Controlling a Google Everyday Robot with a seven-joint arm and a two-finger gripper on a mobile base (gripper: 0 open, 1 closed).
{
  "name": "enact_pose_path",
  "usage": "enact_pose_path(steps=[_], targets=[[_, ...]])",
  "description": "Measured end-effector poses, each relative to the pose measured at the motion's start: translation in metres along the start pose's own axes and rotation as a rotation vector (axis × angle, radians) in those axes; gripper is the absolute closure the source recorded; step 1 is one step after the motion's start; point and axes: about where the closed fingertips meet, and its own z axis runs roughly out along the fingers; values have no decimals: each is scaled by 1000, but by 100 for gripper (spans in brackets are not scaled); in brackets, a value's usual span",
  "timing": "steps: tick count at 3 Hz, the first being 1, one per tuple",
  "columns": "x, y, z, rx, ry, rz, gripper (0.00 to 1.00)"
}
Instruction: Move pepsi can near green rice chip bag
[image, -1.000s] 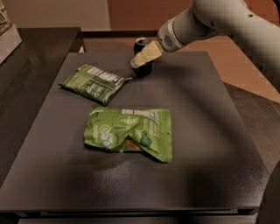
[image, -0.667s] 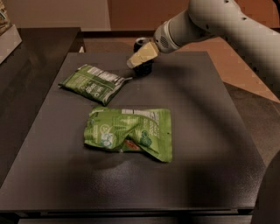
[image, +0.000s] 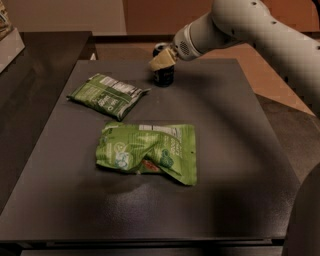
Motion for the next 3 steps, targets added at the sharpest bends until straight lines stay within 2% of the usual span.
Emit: enact_pose_path(steps=[2, 3], targets=[[1, 5, -21, -24, -12, -27, 85], [3, 18, -36, -63, -27, -49, 100]])
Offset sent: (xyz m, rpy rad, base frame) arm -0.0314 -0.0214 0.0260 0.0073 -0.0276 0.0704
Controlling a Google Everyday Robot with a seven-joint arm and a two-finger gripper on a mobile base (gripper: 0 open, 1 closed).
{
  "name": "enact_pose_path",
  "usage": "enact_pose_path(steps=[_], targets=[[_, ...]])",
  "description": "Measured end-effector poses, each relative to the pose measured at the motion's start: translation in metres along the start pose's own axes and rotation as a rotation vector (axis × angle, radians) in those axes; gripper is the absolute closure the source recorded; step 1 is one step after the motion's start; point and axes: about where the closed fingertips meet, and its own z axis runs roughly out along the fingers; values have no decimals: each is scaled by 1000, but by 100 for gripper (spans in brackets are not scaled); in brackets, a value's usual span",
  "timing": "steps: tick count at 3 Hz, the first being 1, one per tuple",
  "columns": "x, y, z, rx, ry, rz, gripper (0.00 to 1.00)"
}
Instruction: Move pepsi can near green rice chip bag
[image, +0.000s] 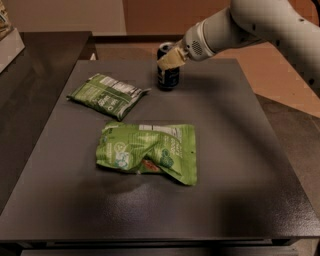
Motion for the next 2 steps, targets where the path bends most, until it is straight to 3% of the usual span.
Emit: enact_pose_path(steps=[2], targets=[[16, 32, -38, -62, 24, -28, 100]])
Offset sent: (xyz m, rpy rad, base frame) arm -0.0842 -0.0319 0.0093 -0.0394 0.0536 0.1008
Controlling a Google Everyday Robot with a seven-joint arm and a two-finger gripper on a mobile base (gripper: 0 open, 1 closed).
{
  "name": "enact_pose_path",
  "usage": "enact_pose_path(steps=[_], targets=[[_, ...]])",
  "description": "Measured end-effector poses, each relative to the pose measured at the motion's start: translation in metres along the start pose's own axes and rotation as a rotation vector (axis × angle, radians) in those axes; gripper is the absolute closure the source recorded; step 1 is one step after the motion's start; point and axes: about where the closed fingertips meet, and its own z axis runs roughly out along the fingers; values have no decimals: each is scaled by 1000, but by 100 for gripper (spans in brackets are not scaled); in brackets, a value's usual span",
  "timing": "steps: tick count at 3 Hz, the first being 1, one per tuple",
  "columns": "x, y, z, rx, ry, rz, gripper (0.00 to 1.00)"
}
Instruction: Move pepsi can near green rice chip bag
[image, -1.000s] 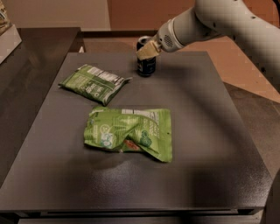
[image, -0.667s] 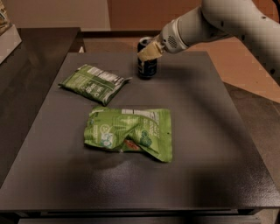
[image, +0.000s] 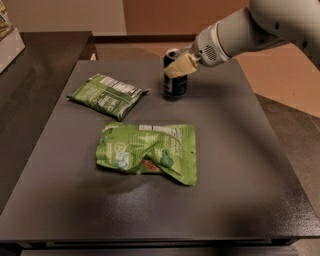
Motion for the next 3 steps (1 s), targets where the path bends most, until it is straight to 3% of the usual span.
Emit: enact_pose_path(steps=[3], targets=[[19, 71, -29, -135, 33, -50, 100]])
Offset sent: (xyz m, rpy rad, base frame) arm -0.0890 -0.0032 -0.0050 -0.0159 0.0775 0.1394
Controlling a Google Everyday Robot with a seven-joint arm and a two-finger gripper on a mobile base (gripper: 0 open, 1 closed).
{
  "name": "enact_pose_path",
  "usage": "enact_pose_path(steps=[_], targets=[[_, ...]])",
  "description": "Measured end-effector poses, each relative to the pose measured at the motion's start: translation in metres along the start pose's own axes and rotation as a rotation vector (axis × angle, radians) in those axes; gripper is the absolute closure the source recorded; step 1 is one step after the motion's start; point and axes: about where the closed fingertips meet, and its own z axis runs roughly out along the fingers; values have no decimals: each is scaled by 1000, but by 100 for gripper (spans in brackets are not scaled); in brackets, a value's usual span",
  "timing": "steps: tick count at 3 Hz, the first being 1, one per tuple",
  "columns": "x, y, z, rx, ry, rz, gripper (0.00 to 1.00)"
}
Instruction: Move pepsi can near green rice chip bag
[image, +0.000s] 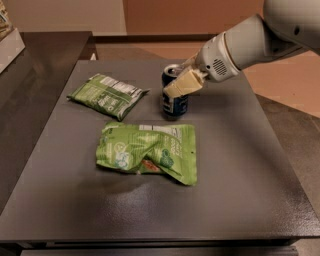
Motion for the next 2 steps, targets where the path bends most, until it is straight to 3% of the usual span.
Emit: enact_pose_path(steps=[1, 2], targets=[[2, 20, 1, -30, -1, -19, 100], [6, 35, 8, -57, 7, -31, 82]])
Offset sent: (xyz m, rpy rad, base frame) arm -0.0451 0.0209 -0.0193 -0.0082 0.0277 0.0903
